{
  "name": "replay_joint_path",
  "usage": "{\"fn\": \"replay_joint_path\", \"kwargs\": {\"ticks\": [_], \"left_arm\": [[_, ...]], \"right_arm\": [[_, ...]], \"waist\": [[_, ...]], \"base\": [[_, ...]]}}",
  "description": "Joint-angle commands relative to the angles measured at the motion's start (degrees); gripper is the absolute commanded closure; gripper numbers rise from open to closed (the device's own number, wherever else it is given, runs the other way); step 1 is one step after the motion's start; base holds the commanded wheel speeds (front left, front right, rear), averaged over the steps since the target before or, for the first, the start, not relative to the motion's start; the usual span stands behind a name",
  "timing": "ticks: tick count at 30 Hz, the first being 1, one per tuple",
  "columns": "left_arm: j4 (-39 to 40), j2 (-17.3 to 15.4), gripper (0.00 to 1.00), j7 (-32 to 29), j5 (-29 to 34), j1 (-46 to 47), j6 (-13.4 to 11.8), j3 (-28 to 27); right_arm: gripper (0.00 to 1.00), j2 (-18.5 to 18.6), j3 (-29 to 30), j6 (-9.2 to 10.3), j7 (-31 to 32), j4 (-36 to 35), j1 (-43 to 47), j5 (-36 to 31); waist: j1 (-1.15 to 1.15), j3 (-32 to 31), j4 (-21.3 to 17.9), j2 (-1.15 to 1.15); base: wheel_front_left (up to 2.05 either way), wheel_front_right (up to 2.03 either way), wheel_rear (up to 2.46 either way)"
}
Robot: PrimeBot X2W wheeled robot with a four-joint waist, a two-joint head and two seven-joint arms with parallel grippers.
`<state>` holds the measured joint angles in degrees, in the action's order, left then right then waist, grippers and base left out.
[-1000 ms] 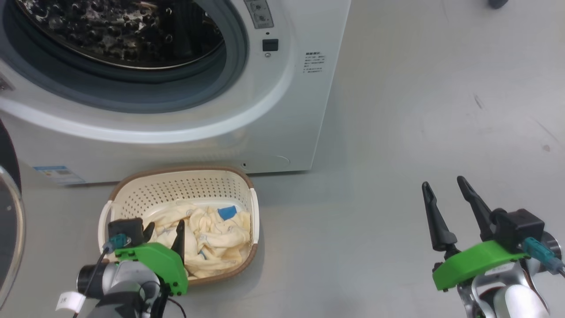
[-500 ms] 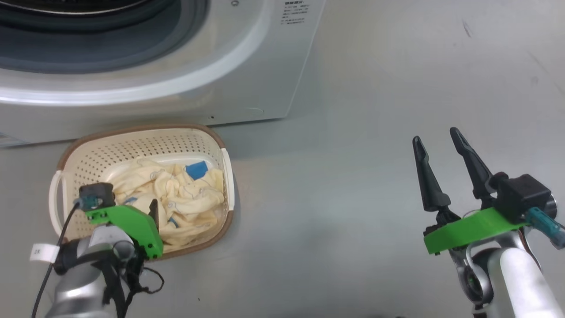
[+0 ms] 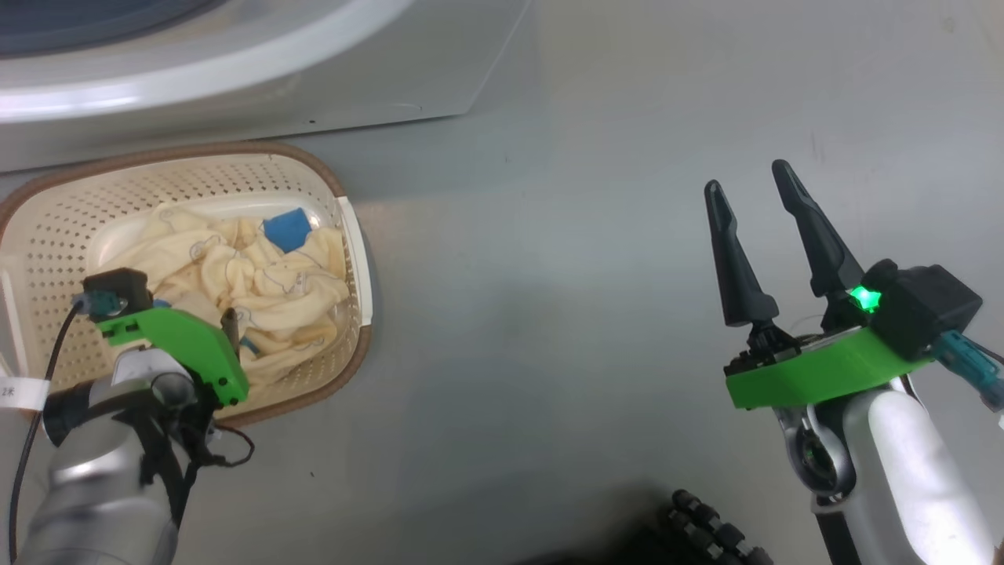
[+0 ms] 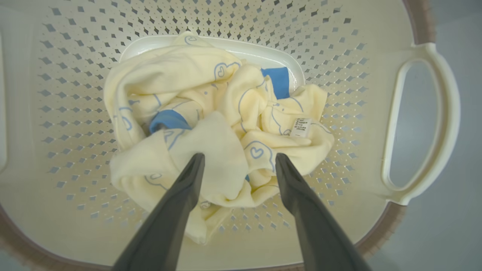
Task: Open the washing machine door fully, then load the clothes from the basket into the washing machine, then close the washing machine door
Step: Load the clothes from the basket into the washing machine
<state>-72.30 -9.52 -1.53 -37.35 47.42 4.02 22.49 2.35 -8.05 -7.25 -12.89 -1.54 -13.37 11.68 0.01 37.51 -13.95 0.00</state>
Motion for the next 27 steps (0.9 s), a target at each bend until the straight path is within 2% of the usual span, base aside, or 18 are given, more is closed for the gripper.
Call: {"fn": "replay_joint_path", "kwargs": {"ticks": [1, 13, 14, 15, 16, 17, 18, 27], "left_arm": [[0.07, -2.62, 0.0, 0.31, -0.56, 0.5, 0.02, -1.34], [-1.16, -4.99, 0.0, -4.98, -2.3, 3.26, -2.24, -2.25], [-1.19, -5.21, 0.13, -5.35, -2.43, 3.43, -2.34, -2.32], [-1.23, -5.46, 0.3, -5.65, -2.54, 3.58, -2.39, -2.37], [-1.25, -5.78, 0.52, -5.75, -2.64, 3.71, -2.46, -2.44], [-1.28, -6.1, 0.67, -5.97, -2.53, 3.76, -2.63, -2.3], [-1.32, -6.35, 1.0, -6.53, -2.45, 3.82, -2.82, -2.14], [-1.44, -7.61, 1.0, -6.39, -2.81, 4.28, -4.05, -2.23]], "right_arm": [[0.0, 0.53, -1.78, -0.24, -0.83, -1.57, -0.39, 0.89], [0.0, 0.53, -5.95, -0.24, -2.05, -1.2, -3.34, 4.56], [0.0, 0.53, -6.1, -0.24, -2.06, -1.25, -3.52, 4.83], [0.0, 0.53, -6.24, -0.24, -2.07, -1.4, -3.7, 5.12], [0.0, 0.53, -6.45, -0.24, -2.08, -1.57, -3.85, 5.38], [0.0, 0.53, -6.67, -0.24, -2.08, -1.69, -3.94, 5.62], [0.0, 0.53, -6.85, -0.24, -2.09, -1.85, -4.02, 5.82], [0.0, 0.53, -6.69, -0.24, -2.1, -2.33, -4.11, 6.54]], "waist": [[-0.01, 1.68, -0.3, 0.0], [-0.01, 6.78, -1.78, 0.0], [-0.01, 7.09, -2.01, 0.0], [-0.01, 7.36, -2.26, 0.0], [-0.01, 7.59, -2.58, 0.0], [-0.01, 7.76, -2.89, 0.0], [-0.01, 8.02, -3.18, 0.0], [-0.01, 8.86, -4.35, 0.0]], "base": [[0.0, 0.0, 0.0], [0.0, 0.0, 0.0], [0.0, 0.0, 0.0], [0.0, 0.0, 0.0], [0.0, 0.0, 0.0], [0.0, 0.0, 0.0], [0.0, 0.0, 0.0], [0.0, 0.0, 0.0]]}}
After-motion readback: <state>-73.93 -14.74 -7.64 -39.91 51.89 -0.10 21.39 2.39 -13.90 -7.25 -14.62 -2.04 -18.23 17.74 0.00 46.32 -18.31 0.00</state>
